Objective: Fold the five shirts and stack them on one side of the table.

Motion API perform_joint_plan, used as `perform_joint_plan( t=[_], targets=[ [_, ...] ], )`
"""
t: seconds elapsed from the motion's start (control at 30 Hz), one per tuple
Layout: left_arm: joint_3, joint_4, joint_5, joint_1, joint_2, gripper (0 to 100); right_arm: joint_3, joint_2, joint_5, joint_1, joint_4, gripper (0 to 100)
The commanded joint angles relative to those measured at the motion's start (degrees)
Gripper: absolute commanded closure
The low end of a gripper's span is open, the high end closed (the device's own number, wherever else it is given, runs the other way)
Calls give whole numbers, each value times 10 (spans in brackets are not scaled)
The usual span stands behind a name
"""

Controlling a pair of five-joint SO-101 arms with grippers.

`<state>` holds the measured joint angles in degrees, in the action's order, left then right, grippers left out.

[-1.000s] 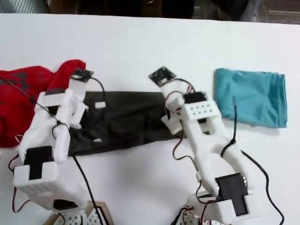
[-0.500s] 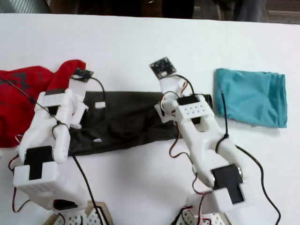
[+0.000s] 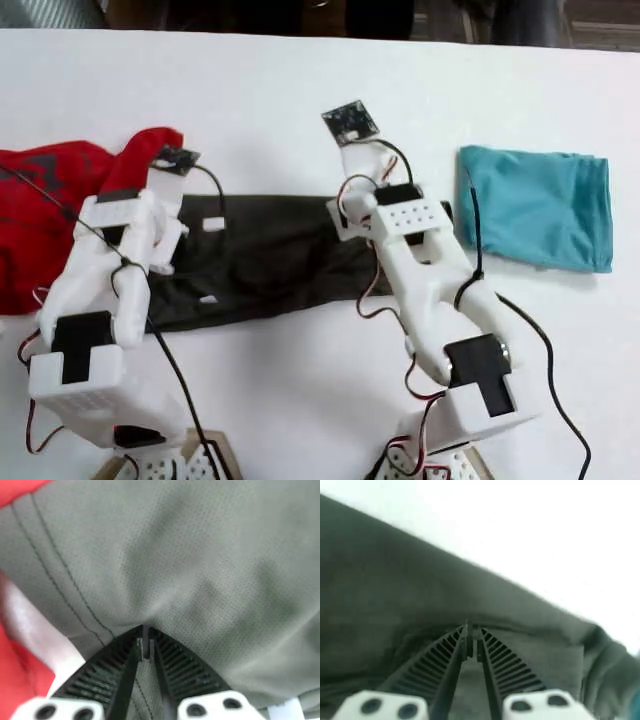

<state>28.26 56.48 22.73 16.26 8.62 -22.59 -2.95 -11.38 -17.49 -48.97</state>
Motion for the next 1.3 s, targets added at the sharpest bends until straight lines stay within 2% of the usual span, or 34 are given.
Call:
perform_joint_plan(
  t=[0.0, 0.1, 0.2, 0.53, 0.73, 0.9, 1.1, 1.27],
  targets=[
    [1, -11, 1, 2, -3, 972, 26, 52, 3, 16, -68, 978],
    [1, -12, 1, 2, -3, 972, 24, 63, -39, 7, -117, 978],
    [1, -12, 1, 2, -3, 972, 24, 63, -47, -14, -128, 978],
    [1, -12, 1, 2, -3, 972, 9, 15, -47, -69, -52, 978],
    [1, -11, 1, 2, -3, 972, 9, -45, -47, -66, -5, 978],
    [1, -11, 1, 2, -3, 972, 11, -29, -47, -65, 22, 978],
    [1, -11, 1, 2, -3, 972, 11, 64, -47, -41, -9, 978],
    [1, -12, 1, 2, -3, 972, 9, 88, -47, -15, -84, 978]
  ],
)
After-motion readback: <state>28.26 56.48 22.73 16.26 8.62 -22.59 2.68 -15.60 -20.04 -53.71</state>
